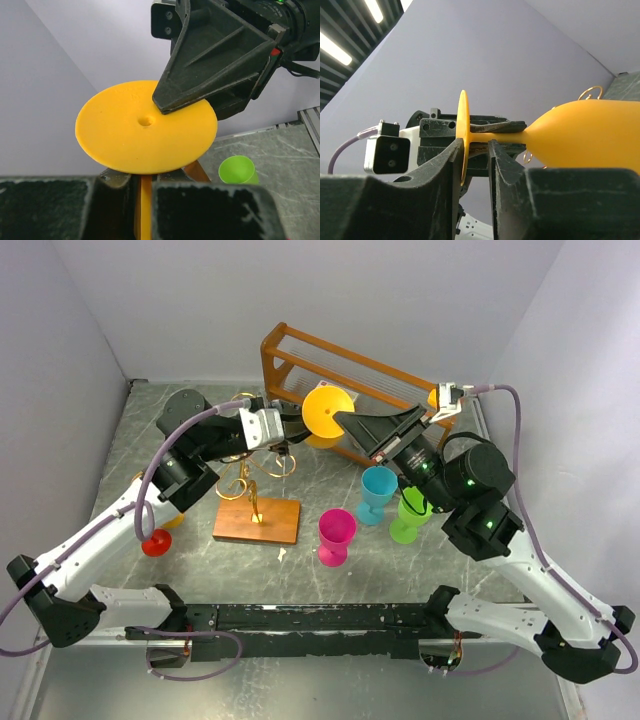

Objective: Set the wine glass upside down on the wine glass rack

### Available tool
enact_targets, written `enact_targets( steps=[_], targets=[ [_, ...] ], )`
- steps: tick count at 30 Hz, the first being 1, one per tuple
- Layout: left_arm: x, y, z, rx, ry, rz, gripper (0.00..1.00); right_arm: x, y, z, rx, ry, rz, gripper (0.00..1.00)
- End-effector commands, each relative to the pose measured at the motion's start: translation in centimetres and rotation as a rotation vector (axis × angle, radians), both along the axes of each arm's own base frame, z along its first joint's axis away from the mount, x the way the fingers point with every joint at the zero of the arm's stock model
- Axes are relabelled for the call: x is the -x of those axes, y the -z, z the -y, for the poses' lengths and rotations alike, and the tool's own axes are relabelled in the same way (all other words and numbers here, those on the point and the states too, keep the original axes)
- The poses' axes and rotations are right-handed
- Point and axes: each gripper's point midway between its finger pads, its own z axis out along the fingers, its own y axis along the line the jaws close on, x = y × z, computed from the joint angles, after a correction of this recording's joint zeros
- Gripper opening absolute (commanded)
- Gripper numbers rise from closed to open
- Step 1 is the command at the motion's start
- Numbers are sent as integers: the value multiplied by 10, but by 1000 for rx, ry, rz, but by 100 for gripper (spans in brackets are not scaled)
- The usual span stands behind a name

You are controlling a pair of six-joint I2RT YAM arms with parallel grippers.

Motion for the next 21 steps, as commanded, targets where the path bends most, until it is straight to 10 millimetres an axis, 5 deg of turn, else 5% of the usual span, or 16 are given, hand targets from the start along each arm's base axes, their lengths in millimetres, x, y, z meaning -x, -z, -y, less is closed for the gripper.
enact_targets(
  steps=[1, 5, 9, 16, 21],
  targets=[
    [10, -8, 0, 1, 37, 61, 7, 2, -3, -3, -8, -18, -17, 24],
    [12, -6, 2, -3, 53, 57, 7, 3, -1, -9, -8, -46, -19, 18],
    [12, -4, 1, 5, 54, 44, 10, 3, 0, -11, -20, -56, -26, 0],
    [4, -8, -16, 102, -46, -41, 59, -2, -2, 0, -34, 2, -22, 0],
    [3, -3, -35, 139, -122, -122, 67, -10, -1, 10, -27, 77, -19, 0]
  ],
)
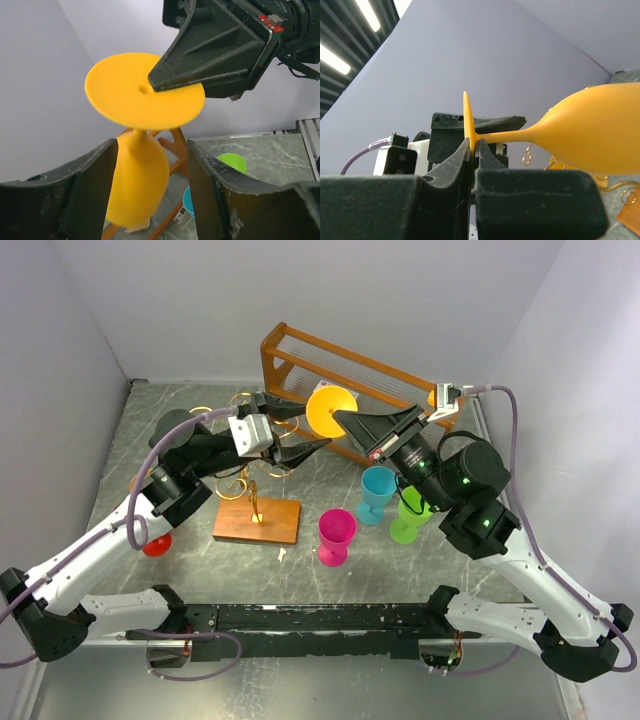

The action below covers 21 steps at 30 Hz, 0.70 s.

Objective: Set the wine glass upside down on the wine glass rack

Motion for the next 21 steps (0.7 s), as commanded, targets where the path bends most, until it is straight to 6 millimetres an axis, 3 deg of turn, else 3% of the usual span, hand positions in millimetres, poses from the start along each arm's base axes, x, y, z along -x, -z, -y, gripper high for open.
enact_targets(
  steps=[1, 6, 12, 17, 21],
  targets=[
    [6, -20, -26, 110, -80, -47, 68, -7, -3, 14, -3, 86, 18, 0],
    [0, -11, -61, 183, -223, -244, 69, -25, 11, 9, 54, 147, 2, 0],
    [-2, 0, -116, 310, -421, -497, 70, -46, 31, -12, 143, 164, -17, 0],
    [4, 9, -168, 401, -598, -674, 70, -64, 52, -26, 195, 186, -48, 0],
    [17, 18, -192, 412, -648, -725, 71, -77, 65, -29, 206, 216, -70, 0]
  ],
)
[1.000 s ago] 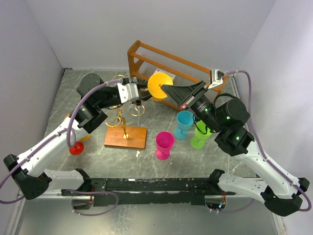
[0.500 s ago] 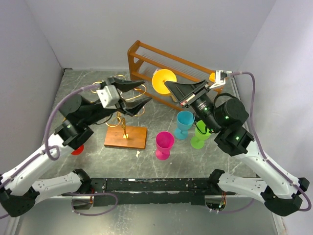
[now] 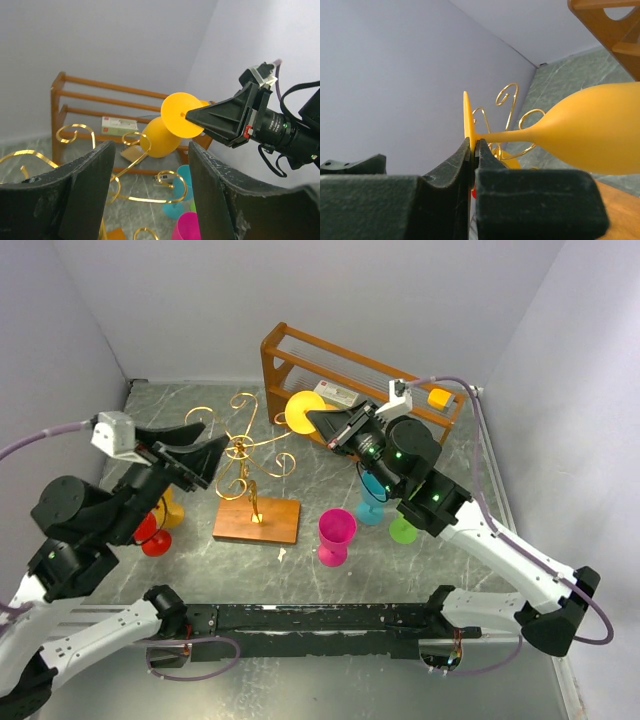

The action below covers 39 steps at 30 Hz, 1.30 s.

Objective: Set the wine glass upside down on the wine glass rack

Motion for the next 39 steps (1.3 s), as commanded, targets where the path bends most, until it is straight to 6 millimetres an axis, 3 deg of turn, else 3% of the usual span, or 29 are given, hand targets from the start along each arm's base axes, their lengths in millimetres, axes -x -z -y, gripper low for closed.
enact_targets(
  steps=[1, 10, 15, 19, 28, 32, 39],
  targets=[
    [5, 24, -35, 45, -116, -161, 71, -12, -10, 5, -15, 51, 28, 0],
    [21, 43, -64, 15, -168, -133, 76, -44, 9, -27, 27, -47, -26, 0],
    [21, 57, -64, -43, -169, -128, 78, -57, 14, -39, 101, -131, -20, 0],
    [20, 69, -62, -76, -165, -144, 77, -69, 29, -44, 146, -217, -69, 0],
    [20, 72, -57, -53, -149, -139, 77, -59, 39, -70, 186, -402, -75, 0],
    [19, 76, -64, -53, -181, -156, 77, -57, 43, -79, 172, -453, -93, 0],
    [26, 70, -65, -14, -151, -120, 77, -48, 41, -78, 184, -489, -64, 0]
  ],
)
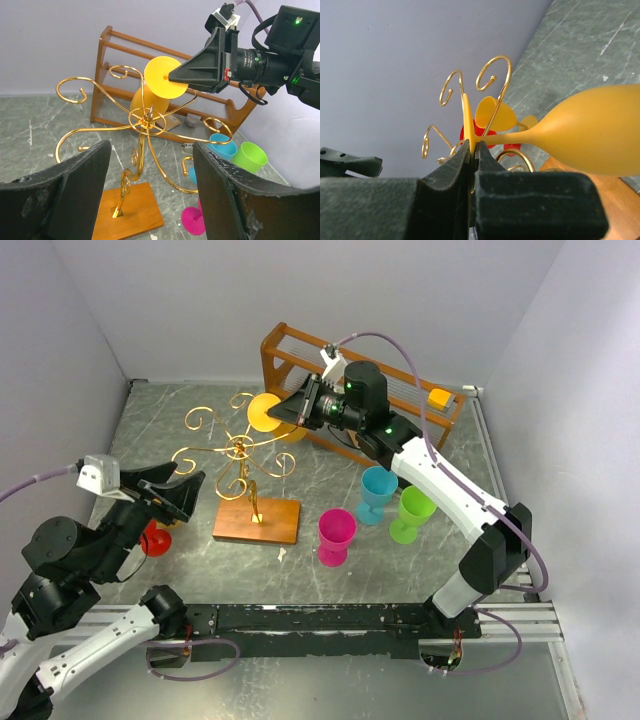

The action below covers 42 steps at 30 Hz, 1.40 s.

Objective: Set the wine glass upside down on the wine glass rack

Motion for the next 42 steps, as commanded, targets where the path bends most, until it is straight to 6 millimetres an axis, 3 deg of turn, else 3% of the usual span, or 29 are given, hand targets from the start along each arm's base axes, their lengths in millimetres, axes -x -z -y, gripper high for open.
enact_targets(
  steps=[1, 9, 25, 35, 42],
  targets=[
    [7, -9, 1, 38, 31, 41, 77, 13, -21, 2, -17, -51, 68, 0],
    [9, -9, 0, 47, 38, 44, 77, 31, -20, 4, -18, -121, 57, 0],
    [4, -6, 3, 49, 25, 15, 76, 45, -22, 22, 16, -82, 54, 0],
    [0, -3, 3, 49, 10, -3, 75, 28, -18, 42, 77, 82, 73, 0],
    [1, -7, -2, 51, -6, 3, 75, 13, -21, 42, 93, 131, 102, 0]
  ],
)
